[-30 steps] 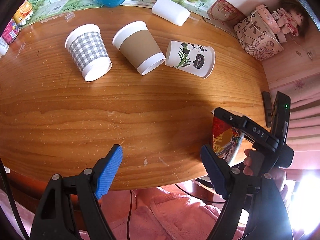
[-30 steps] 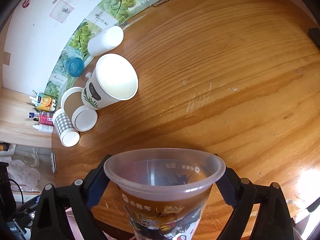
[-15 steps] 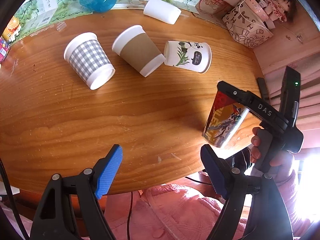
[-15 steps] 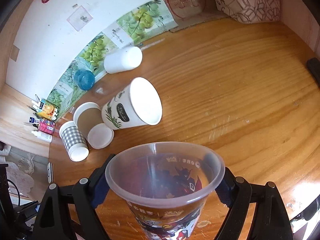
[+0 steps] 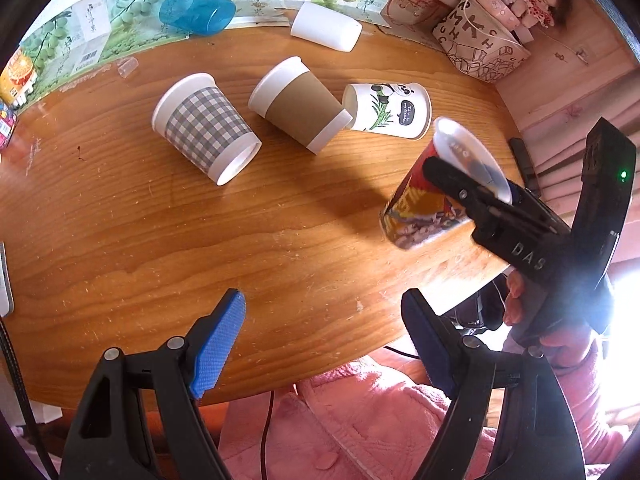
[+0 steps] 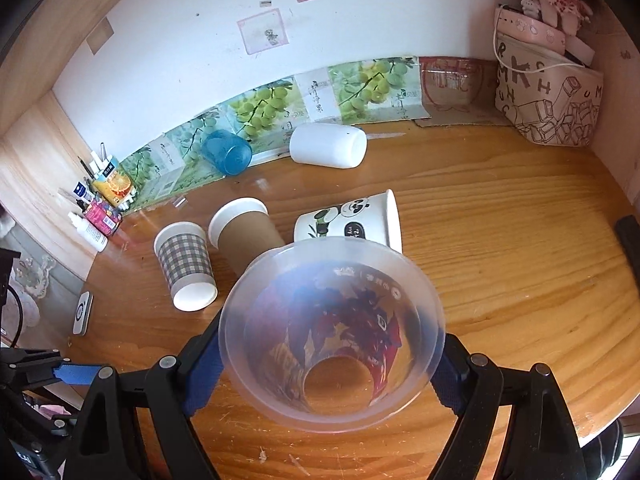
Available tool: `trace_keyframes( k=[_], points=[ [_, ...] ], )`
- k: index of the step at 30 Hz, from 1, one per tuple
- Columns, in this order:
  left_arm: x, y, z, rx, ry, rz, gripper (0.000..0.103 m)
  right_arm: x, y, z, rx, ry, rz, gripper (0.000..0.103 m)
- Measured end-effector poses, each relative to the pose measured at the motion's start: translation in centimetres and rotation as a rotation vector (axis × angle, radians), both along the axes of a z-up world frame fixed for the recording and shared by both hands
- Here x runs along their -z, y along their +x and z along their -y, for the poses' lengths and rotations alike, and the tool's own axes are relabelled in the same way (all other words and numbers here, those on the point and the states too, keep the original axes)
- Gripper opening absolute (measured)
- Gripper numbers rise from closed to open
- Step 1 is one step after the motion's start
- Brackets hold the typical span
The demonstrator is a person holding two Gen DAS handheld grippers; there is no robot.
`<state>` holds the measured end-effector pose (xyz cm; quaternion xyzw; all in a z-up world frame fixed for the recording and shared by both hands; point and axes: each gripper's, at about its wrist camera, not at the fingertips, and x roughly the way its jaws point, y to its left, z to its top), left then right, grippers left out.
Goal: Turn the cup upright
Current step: 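Lower the upright cup onto the desk and open the right gripper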
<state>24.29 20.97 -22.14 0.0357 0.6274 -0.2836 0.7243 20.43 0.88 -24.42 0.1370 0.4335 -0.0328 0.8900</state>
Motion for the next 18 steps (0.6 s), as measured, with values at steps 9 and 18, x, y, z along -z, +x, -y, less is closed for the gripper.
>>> trace_keyframes(
  k=[9,18],
  points=[
    [-0.1,-0.8,-1.3,0.004,0.01,0.017,0.083,0.5,-1.8,-3.5,-0.073,-0.051,0.02,0.087],
    [-0.8,-1.1,-1.2,0.014,-0.011,0.035,0.083,0.6,-3.0,-4.2,-0.072,-0.059,0.008,0.09]
  ],
)
